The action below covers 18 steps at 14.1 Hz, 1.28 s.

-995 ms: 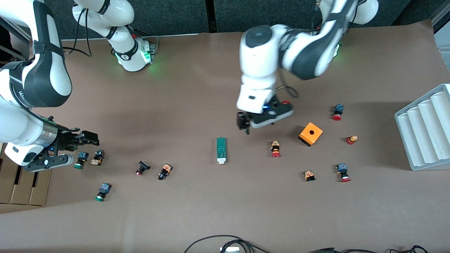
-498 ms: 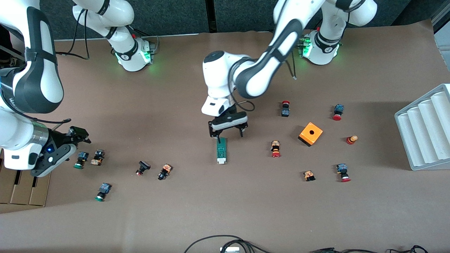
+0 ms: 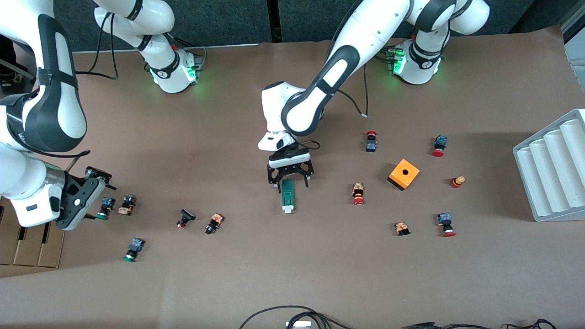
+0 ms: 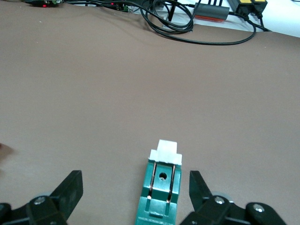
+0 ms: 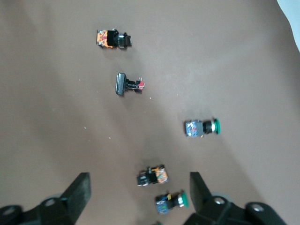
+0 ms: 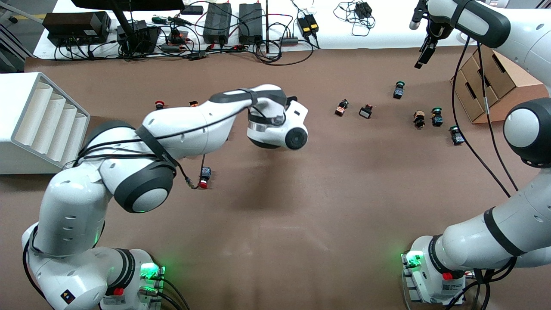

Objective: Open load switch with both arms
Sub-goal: 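Lower the left gripper and grasp the green switch body, then reach the right gripper toward the switch while the left gripper holds it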

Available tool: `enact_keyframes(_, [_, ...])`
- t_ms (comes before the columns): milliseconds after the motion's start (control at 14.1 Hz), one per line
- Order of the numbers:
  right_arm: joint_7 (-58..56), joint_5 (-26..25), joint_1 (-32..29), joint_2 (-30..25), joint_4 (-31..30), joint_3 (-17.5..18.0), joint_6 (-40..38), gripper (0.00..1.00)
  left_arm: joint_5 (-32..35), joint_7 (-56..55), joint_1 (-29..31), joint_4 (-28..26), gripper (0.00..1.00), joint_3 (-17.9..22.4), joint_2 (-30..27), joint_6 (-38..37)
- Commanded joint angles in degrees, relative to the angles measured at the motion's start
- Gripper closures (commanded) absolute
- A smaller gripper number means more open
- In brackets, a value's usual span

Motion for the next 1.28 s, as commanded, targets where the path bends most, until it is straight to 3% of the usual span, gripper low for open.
enact_keyframes(0, [-4.55, 1.2, -1.22, 2.13, 1.35, 0.02, 0.74, 0.04, 7.46, -7.56, -1.77, 1.19, 0.01, 0.84, 3.19, 0.22])
enact_keyframes(284, [-4.11, 1.2, -1.4, 2.04, 1.44, 0.11, 0.82, 0.02, 15.47, -13.03, -2.91, 1.27, 0.01, 0.84, 6.53, -0.13])
enact_keyframes(355, [-4.46, 1.2, -1.4, 2.13, 1.44, 0.11, 0.82, 0.14, 16.97, -13.12, -3.0, 1.36, 0.01, 0.84, 7.32, -0.22])
enact_keyframes(498, [-4.55, 1.2, -1.4, 2.13, 1.44, 0.11, 0.82, 0.16, 17.52, -13.21, -3.0, 1.54, 0.01, 0.84, 7.68, -0.31])
enact_keyframes(640, [-4.46, 1.2, -1.4, 2.21, 1.35, 0.11, 0.82, 0.15, 17.51, -14.52, -3.88, 1.54, 0.03, 0.84, 7.68, -0.4])
enact_keyframes(853, [-4.46, 1.2, -1.4, 2.21, 1.44, 0.11, 0.91, 0.01, 17.69, -19.27, -6.25, 1.28, 0.05, 0.93, 7.85, -4.33])
enact_keyframes(1066, [-4.46, 1.2, -1.4, 2.3, 1.44, 0.11, 0.91, 0.01, 18.39, -21.64, -8.36, 1.1, 0.07, 1.19, 9.6, -6.99])
enact_keyframes(1208, [-4.03, 1.29, -1.32, 2.3, 1.44, 0.19, 1.35, 0.01, 23.64, -24.79, -8.28, 0.66, 0.07, 1.28, 9.96, -7.08])
